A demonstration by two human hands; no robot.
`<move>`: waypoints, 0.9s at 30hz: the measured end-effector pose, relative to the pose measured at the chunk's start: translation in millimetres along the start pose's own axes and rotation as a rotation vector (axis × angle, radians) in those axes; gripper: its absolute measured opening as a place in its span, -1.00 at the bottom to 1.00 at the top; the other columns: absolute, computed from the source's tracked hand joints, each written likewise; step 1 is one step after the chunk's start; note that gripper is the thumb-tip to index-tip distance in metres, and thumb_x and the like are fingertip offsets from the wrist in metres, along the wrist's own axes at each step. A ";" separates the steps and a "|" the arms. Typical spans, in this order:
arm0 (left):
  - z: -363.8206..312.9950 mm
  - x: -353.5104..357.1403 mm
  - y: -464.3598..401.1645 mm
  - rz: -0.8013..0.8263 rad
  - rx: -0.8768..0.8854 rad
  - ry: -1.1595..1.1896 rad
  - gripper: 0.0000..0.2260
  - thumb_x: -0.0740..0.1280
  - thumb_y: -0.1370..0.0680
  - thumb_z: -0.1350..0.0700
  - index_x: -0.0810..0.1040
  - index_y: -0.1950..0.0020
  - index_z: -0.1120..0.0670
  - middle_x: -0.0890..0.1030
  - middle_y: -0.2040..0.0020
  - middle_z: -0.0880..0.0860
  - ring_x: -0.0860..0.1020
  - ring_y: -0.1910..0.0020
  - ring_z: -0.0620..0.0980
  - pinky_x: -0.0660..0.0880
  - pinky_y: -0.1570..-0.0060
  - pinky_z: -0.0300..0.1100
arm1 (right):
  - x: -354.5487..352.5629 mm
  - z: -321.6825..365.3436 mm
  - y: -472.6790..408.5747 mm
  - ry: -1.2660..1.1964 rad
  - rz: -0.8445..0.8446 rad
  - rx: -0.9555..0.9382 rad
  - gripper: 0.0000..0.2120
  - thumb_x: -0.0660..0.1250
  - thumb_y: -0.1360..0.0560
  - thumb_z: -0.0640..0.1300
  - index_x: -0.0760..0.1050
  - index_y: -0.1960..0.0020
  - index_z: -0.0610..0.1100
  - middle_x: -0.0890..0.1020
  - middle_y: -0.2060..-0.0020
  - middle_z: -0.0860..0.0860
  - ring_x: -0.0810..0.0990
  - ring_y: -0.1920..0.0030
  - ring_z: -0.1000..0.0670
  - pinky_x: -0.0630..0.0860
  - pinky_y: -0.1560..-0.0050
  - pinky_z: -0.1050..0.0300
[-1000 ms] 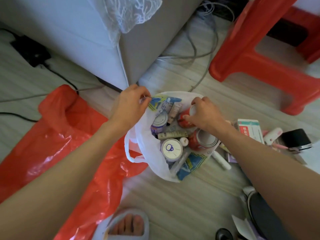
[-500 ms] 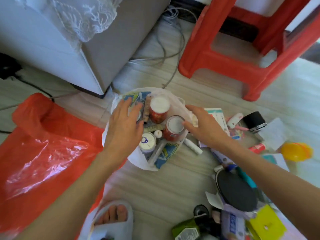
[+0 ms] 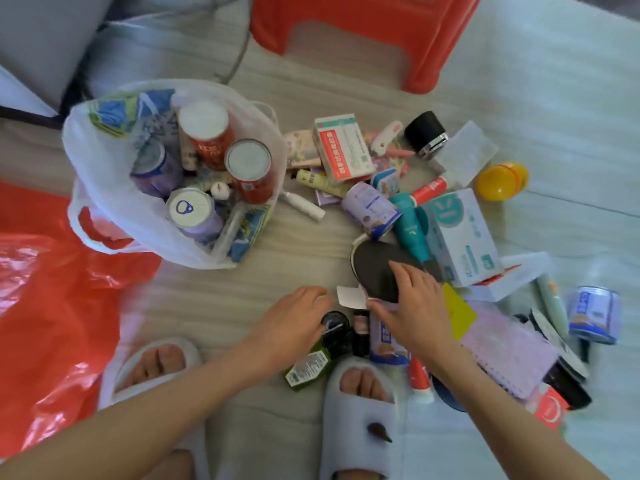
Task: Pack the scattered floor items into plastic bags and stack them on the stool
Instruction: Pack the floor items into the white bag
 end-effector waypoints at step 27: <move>77.2 -155.8 38.3 -0.667 -0.419 0.668 -0.86 0.28 -0.52 0.18 0.46 0.20 -0.04 0.52 0.33 -0.10 0.46 0.39 -0.31 0.37 0.35 -0.44 | -103.9 55.3 -47.3 -0.845 -0.286 0.100 -0.92 0.24 -0.54 -0.13 0.48 0.11 -0.05 0.45 0.36 0.19 0.43 0.31 0.17 0.30 0.33 0.43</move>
Point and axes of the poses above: each hand's wrist, its own y-axis away from the middle knuckle, its own x-axis out of the palm, z = x × y, the point moved 8 cm from there along -y, towards the middle knuckle
